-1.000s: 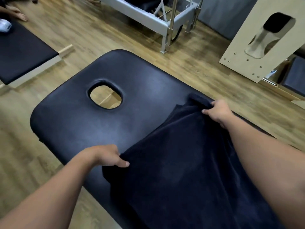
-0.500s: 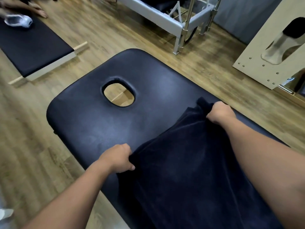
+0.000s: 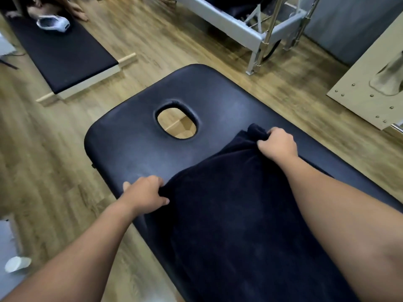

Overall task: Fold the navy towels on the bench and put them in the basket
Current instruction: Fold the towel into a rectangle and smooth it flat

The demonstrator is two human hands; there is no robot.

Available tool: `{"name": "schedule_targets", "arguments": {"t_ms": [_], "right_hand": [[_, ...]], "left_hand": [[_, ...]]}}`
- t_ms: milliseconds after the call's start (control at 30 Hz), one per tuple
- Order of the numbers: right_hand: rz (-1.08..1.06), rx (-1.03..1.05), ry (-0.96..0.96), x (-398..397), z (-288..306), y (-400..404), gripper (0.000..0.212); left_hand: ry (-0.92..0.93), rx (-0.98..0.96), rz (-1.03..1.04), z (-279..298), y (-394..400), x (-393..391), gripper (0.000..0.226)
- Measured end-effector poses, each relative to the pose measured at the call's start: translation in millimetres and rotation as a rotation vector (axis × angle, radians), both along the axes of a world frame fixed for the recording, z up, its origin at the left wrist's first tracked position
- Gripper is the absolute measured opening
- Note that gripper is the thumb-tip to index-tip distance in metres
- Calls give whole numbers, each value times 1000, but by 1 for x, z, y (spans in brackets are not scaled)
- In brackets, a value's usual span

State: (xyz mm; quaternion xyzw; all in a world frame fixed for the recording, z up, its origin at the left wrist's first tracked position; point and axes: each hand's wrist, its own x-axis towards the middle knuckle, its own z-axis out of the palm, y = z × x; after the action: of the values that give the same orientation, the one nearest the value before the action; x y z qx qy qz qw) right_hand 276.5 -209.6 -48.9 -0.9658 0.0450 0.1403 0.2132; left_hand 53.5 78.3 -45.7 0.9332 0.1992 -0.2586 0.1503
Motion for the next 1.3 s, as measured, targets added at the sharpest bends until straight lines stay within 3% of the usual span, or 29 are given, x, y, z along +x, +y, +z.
{"name": "schedule_targets", "arguments": {"t_ms": [67,167,300,367,467,533,633,700,767,833,900,933,1100,1233,1300], "right_hand": [[-19,76,34,11,6,6,25],[-44,128,240,20,19,8,50],[88,29,426,23,30,-2,43],[86,116,379,25,31,-7,43],[-106,383,120,29,31,-13,26],[-201,365,-73,32,26,-18,20],[-161,60,-51,30,15,-19,37],[-64,-54,12,26,6,-14,47],[32,-85,-1,23,-2,-9,53],[145,-176,-54,18,-8,-4,55],[231,-332,-160,13,-13,-5,54],[267,-401,-224,11,-15,-6,54],[322,-562,-393,17,-16,-7,37],[112,-393,-270,32,-8,-5,34],[110,-302,-234,33,-9,-3,30]], "left_hand": [[-77,-116,29,-2,0,1,13],[-129,-330,32,-6,6,-1,33],[-154,-479,23,-12,17,-8,43],[-183,-570,142,-15,20,-10,38],[-178,-633,275,-16,20,-6,27],[-123,-504,263,-16,19,1,17],[-46,59,15,-6,9,9,15],[-275,353,-131,-4,-11,7,22],[-464,295,-330,1,-47,6,36],[-187,61,-423,4,-86,10,80],[154,-6,-339,-2,-114,17,119],[198,1,-311,-7,-122,22,128],[274,-3,-261,-18,-133,42,147],[305,6,-257,-19,-134,47,149],[306,11,-254,-20,-133,46,149]]}}
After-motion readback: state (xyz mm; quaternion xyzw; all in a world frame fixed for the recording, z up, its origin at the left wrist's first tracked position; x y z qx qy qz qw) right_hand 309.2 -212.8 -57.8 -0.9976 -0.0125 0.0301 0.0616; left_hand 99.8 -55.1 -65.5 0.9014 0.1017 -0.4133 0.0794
